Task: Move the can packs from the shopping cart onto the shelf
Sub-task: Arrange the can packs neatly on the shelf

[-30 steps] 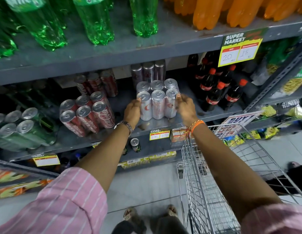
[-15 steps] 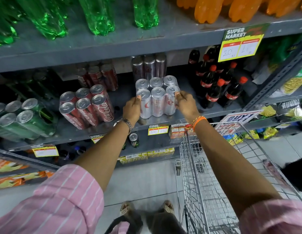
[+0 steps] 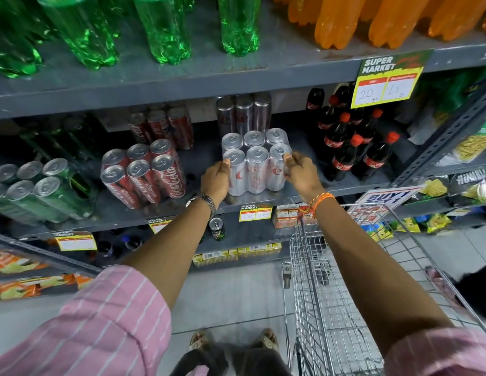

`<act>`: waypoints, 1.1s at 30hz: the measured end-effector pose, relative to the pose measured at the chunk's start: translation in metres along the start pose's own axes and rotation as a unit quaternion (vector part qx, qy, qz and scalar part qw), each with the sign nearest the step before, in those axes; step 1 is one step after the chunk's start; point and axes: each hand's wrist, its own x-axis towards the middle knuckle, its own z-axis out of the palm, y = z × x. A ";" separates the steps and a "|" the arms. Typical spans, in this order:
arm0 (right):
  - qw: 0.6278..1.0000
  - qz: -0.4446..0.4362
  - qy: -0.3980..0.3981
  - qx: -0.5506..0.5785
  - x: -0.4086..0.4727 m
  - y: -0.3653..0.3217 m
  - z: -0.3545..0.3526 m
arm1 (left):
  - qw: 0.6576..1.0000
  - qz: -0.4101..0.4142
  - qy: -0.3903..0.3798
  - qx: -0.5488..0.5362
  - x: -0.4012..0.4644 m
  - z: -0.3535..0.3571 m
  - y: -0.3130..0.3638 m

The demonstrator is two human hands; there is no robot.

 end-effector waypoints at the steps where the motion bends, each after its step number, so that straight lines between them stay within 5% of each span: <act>1: 1.000 0.004 0.000 0.002 -0.001 -0.002 0.000 | 1.000 -0.001 -0.005 -0.002 0.000 0.000 -0.001; 8: 0.995 -0.031 0.068 -0.060 -0.023 -0.039 0.014 | 0.997 0.068 -0.022 0.015 -0.010 -0.032 0.003; 13: 0.955 -0.179 0.194 -0.134 -0.055 -0.085 0.073 | 0.963 0.227 0.128 0.073 -0.027 -0.117 -0.010; 17: 0.963 -0.230 0.091 -0.105 -0.070 -0.105 0.150 | 0.938 0.228 0.257 0.046 -0.031 -0.185 -0.031; 21: 0.980 -0.177 -0.019 -0.084 -0.068 -0.111 0.200 | 0.936 0.155 0.307 0.074 -0.021 -0.218 -0.055; 25: 0.975 -0.170 -0.093 -0.113 -0.063 -0.114 0.234 | 0.966 0.054 0.250 0.037 -0.011 -0.235 -0.086; 33: 0.976 -0.142 -0.123 -0.113 -0.061 -0.096 0.246 | 0.992 0.011 0.095 -0.082 0.000 -0.241 -0.113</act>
